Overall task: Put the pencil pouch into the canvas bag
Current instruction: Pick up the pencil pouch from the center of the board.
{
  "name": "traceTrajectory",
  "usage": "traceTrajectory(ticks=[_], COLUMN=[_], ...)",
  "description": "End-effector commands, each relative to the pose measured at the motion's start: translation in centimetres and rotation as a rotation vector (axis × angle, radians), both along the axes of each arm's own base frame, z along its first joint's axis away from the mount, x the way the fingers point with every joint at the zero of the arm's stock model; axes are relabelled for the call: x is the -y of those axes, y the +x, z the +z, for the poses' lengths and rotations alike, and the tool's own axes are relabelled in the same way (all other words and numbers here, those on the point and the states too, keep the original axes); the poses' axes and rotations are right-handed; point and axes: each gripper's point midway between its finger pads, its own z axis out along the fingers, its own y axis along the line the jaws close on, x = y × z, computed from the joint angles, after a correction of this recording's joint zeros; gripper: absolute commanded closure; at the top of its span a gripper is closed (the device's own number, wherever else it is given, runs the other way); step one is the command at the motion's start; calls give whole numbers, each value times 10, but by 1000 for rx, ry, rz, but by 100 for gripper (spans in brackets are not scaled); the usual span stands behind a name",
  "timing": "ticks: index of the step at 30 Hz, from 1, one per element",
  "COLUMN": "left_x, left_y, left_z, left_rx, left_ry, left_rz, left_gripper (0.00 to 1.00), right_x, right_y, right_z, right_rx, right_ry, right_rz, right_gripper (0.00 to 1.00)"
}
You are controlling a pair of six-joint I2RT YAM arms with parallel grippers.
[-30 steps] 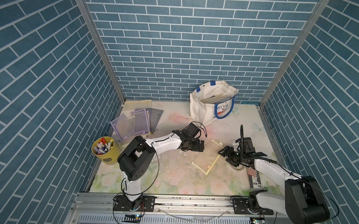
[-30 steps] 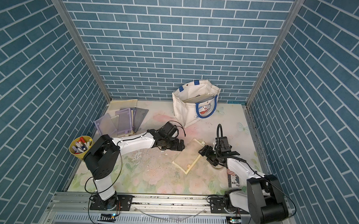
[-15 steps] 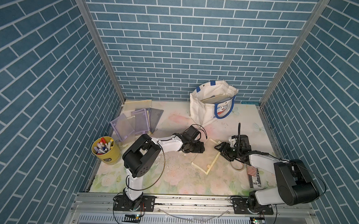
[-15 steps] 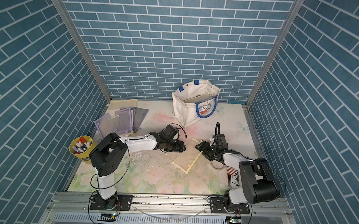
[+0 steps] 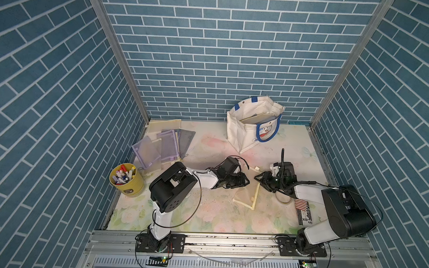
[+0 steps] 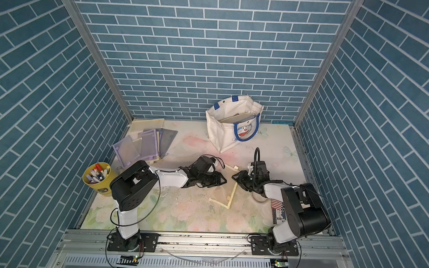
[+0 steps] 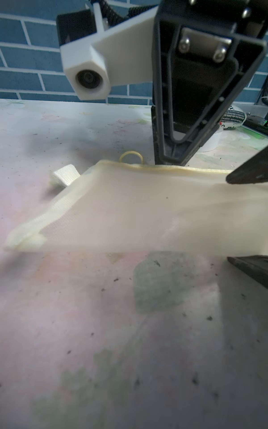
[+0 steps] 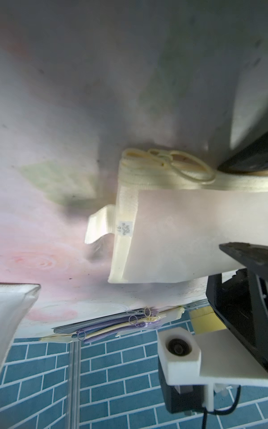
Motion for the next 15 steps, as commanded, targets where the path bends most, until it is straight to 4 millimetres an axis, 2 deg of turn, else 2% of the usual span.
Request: traceTrajectory(ticks=[1, 3, 5, 12, 14, 15], left_x=[-6, -6, -8, -15, -17, -19], left_y=[-11, -10, -10, -6, -5, -5], left_z=[-21, -18, -15, 3, 12, 17], left_rx=[-61, -54, -50, -19, -3, 5], left_ry=[30, 27, 26, 0, -14, -24], left_rz=[9, 15, 20, 41, 48, 52], left_gripper=[56, 61, 67, 92, 100, 100], right_x=[-8, -10, -11, -15, -16, -16], right_y=[-10, -8, -7, -4, -5, -6], right_z=[-5, -1, 3, 20, 24, 27], right_rx=[-34, -18, -2, 37, 41, 44], right_ry=[22, 31, 39, 65, 73, 76], right_rz=[18, 21, 25, 40, 46, 48], right_gripper=[62, 73, 75, 75, 71, 68])
